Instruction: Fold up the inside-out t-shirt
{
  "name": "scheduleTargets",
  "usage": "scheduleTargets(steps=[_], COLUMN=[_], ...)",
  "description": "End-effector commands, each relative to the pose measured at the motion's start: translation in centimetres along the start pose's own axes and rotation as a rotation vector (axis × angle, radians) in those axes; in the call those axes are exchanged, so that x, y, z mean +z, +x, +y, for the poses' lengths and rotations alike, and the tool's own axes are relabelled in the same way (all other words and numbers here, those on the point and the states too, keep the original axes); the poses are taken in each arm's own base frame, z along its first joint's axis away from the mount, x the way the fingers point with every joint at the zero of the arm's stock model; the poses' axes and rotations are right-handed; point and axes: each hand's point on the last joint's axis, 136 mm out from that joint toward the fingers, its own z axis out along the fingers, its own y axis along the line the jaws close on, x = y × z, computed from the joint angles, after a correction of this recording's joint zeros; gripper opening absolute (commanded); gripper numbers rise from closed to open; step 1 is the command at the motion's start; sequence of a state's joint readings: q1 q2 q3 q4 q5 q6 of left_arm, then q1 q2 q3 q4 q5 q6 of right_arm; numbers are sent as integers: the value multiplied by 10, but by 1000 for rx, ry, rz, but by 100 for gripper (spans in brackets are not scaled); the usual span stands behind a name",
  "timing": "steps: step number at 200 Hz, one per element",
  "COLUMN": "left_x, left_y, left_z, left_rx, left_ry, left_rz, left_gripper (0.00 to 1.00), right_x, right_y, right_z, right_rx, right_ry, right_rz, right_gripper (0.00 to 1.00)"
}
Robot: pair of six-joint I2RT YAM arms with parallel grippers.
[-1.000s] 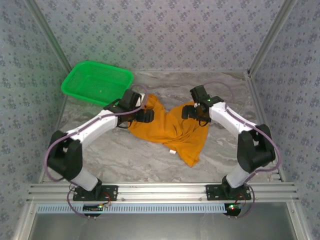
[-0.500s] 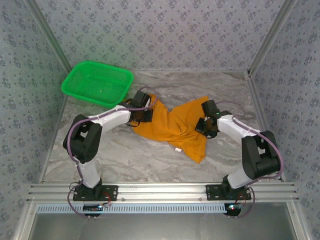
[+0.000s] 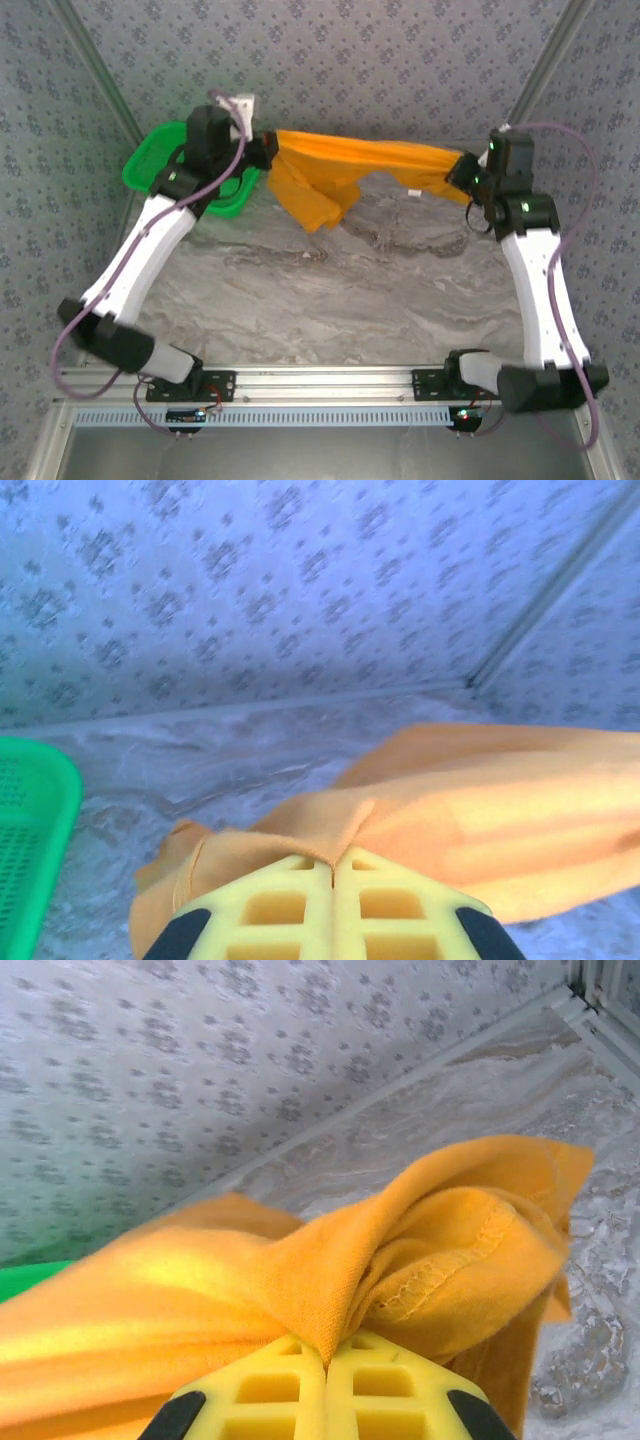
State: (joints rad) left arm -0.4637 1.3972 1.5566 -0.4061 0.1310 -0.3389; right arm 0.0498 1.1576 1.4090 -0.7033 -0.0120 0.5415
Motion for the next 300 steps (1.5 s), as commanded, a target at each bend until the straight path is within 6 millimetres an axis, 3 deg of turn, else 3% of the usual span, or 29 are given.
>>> scheduleTargets(steps=[1,12,20,33,45,63,81,99,126,168,181,186,225,251,275,300], left_x=[2,1,-5,-17,-28,-34,-23,5,66,157,182,192,260,296,317,332], left_y=[95,157,190,234,252,249,233,226,230,210,200,199,190,206,223,242], left_z=[23,34,36,41,45,49,48,49,53,61,63,68,98,118,129,128], left_rx=[-95,-146,-183,-204,-195,-141,-69,-44,-70,-58,-37,-32,4,4,-6,-102], left_ry=[-21,-19,6,15,4,-12,-20,-40,-59,-98,-107,-128,-271,-339,-359,-273], left_rz=[152,229,276,361,401,390,384,433,527,513,494,489,443,463,488,520], left_gripper=[15,29,39,59,67,77,84,85,86,89,89,89,93,94,91,78], right_x=[11,14,13,8,9,22,42,71,107,146,157,161,193,215,241,264], right_y=[100,153,191,219,229,217,192,174,156,109,106,90,76,77,74,75], right_z=[-75,-105,-124,-140,-143,-132,-119,-107,-110,-158,-175,-176,-210,-228,-232,-243], right_rx=[22,51,77,85,92,75,58,37,18,66,122,141,196,273,286,253], right_ry=[217,282,320,362,355,317,308,288,325,411,421,417,465,485,460,483], right_rz=[229,335,422,489,511,501,489,492,494,371,362,323,307,335,354,376], right_gripper=[8,29,45,53,55,60,62,64,65,67,68,68,69,69,69,61])
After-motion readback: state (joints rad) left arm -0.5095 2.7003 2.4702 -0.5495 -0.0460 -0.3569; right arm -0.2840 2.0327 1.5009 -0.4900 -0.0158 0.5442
